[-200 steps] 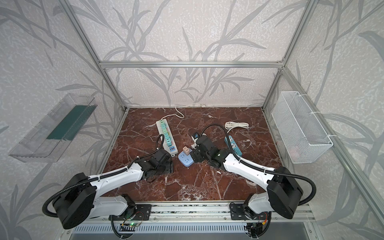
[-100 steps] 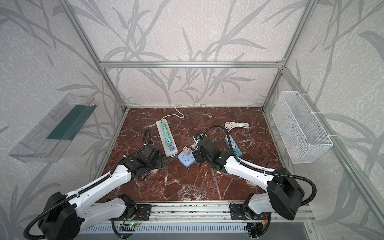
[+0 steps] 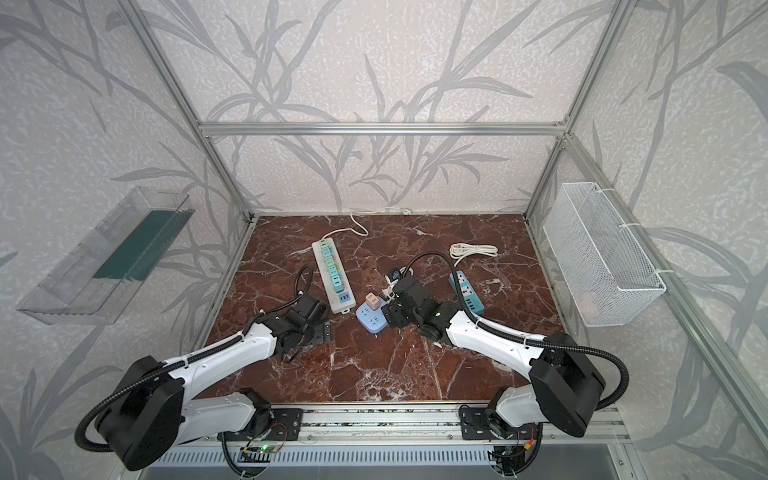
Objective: Insert the plug
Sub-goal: 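Lift the beige adapter with the left gripper and carry it toward the right gripper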
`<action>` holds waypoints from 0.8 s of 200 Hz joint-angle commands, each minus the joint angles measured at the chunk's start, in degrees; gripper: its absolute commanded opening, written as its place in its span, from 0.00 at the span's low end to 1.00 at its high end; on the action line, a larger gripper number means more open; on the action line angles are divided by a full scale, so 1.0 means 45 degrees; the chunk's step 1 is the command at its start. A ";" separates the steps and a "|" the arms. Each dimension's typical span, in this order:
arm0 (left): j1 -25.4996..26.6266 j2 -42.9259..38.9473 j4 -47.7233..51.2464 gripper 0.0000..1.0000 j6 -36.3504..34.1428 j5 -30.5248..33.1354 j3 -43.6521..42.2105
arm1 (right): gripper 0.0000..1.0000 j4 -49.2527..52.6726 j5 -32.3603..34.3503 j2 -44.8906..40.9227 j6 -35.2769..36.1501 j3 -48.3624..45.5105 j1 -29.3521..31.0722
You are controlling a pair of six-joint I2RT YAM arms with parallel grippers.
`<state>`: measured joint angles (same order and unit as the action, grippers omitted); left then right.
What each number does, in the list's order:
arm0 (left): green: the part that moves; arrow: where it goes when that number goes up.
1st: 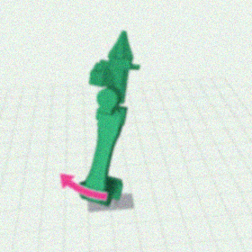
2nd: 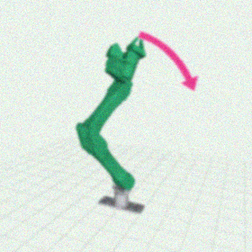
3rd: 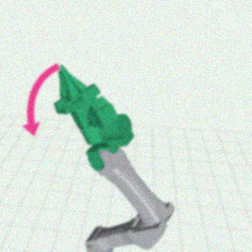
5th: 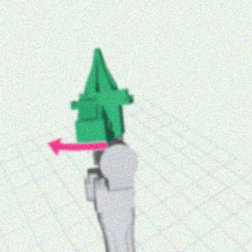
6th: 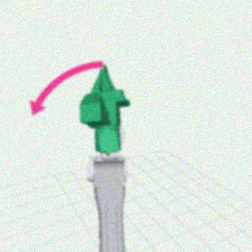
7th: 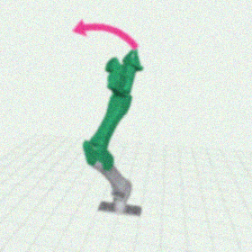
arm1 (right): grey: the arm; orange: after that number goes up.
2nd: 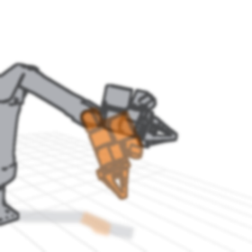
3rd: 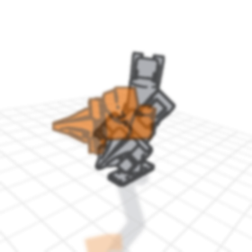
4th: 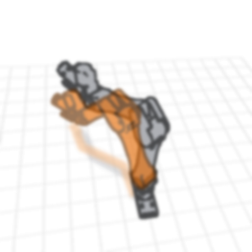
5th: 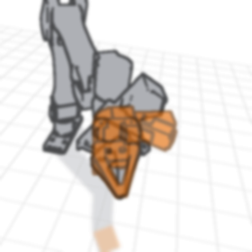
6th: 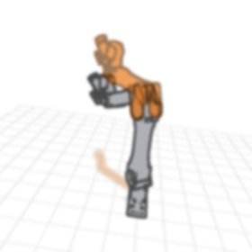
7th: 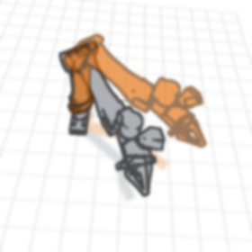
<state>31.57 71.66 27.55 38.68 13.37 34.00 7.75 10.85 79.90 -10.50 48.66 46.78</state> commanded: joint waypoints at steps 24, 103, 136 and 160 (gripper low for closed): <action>-0.0047 0.0875 0.0440 0.80 -0.0246 -0.0533 0.0257 | 0.89 0.0051 0.0108 -0.0114 0.0029 0.0182 -0.0042; 0.0063 -0.0044 0.0898 0.67 0.0136 -0.1382 -0.0123 | 0.89 0.0208 0.0225 0.0035 -0.0022 0.0298 -0.0030; 0.0067 0.0107 0.0855 0.62 -0.0075 -0.1476 -0.0309 | 0.88 0.0280 0.0137 0.0078 -0.0039 0.0365 -0.0027; 0.0072 0.0440 0.0812 0.58 -0.0176 -0.1671 -0.0290 | 0.87 0.0307 0.0106 -0.0001 -0.0030 0.0341 -0.0027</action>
<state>31.77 72.58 30.04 38.50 6.70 33.26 8.29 10.96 79.92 -10.52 48.69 46.78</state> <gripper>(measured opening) 0.600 0.878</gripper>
